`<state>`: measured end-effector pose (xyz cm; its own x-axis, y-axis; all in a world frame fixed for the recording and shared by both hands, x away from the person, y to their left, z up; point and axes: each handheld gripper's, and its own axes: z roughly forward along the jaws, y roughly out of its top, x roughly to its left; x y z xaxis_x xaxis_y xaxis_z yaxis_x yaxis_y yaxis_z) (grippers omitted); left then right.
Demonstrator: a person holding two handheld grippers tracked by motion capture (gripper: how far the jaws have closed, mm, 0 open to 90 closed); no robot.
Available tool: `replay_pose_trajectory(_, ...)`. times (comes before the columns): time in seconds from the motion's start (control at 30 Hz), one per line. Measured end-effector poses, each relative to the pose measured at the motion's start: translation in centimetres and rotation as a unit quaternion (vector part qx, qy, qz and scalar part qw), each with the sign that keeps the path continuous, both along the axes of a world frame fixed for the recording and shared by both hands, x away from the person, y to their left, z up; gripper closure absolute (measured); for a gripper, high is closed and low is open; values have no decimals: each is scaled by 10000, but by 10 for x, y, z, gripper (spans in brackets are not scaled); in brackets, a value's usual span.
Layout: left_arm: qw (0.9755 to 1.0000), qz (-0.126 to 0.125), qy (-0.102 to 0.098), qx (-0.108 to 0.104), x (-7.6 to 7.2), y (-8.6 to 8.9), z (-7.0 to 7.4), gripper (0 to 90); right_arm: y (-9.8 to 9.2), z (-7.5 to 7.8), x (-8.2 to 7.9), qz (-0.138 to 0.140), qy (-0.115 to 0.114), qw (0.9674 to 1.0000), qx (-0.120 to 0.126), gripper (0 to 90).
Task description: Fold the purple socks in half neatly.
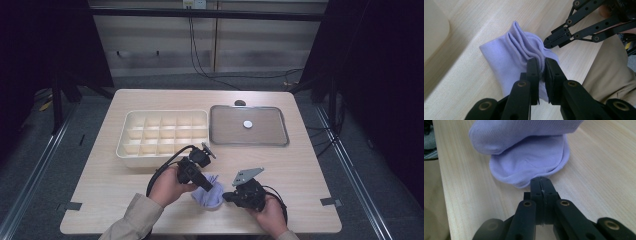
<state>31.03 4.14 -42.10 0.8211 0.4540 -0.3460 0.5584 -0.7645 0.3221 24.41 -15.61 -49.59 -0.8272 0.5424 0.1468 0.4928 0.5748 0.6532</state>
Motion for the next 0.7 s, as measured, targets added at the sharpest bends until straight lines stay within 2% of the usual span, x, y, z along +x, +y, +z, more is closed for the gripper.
replay_pose_trajectory(0.7, 10000, -48, 58, -1, -3, -7, -14, 817, 1, 0, 0, 8, 7, 10000, 9, 893)
